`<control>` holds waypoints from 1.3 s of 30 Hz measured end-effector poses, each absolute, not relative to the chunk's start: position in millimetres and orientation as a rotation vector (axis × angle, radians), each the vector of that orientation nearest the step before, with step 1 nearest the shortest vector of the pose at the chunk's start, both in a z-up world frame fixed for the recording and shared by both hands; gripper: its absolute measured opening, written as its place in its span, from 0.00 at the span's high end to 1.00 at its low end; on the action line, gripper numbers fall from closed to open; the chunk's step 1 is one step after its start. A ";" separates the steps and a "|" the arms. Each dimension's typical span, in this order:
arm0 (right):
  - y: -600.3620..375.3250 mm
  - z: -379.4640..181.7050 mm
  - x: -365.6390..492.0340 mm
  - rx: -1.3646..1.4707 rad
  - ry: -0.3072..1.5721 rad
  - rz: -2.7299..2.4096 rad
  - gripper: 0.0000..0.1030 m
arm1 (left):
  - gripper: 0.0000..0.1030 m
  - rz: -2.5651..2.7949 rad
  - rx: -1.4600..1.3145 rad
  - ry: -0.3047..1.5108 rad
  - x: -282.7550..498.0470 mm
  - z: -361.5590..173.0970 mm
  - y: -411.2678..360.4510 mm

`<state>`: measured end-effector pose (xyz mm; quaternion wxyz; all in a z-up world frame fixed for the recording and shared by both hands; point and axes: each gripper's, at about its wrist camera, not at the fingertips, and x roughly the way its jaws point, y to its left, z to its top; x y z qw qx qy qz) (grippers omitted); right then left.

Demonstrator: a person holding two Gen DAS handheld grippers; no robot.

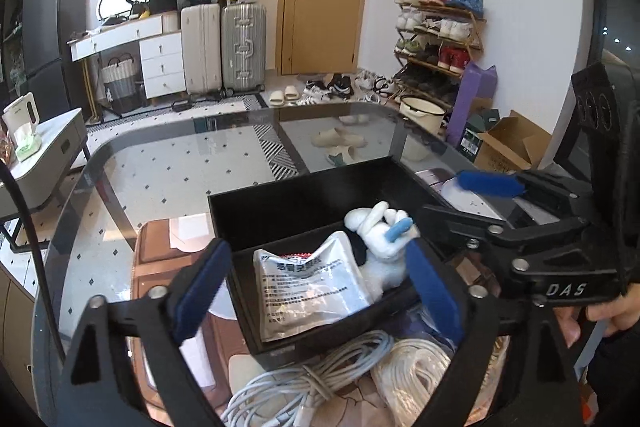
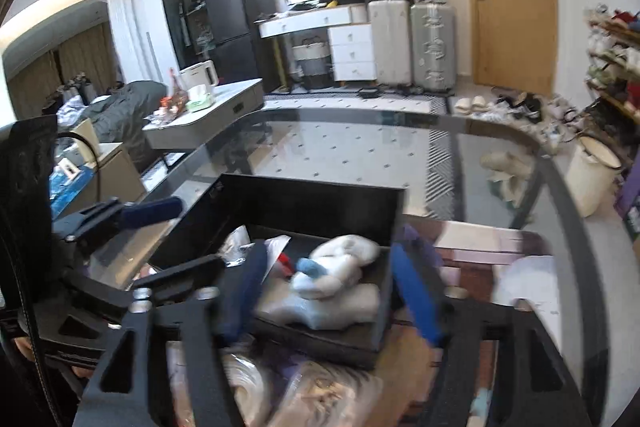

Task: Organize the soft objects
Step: 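Open the right tool to drop the bunny while the left tool drops the silver packet into the box, then withdraw both open tools from the box toward the cables and bagged ropes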

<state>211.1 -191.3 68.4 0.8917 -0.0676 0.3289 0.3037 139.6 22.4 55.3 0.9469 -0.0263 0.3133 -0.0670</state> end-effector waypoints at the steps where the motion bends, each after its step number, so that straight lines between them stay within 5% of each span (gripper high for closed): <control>1: -196.1 69.8 209.9 -0.135 0.677 0.625 0.08 | 0.07 -0.128 -0.055 0.625 135.1 57.8 24.2; 5: -216.2 76.4 197.5 -0.107 0.666 0.609 0.01 | 0.02 -0.096 -0.058 0.601 119.2 62.4 32.1; 39: -236.5 39.6 140.6 -0.142 0.803 0.580 0.01 | 0.00 0.019 -0.081 0.679 55.8 19.5 46.6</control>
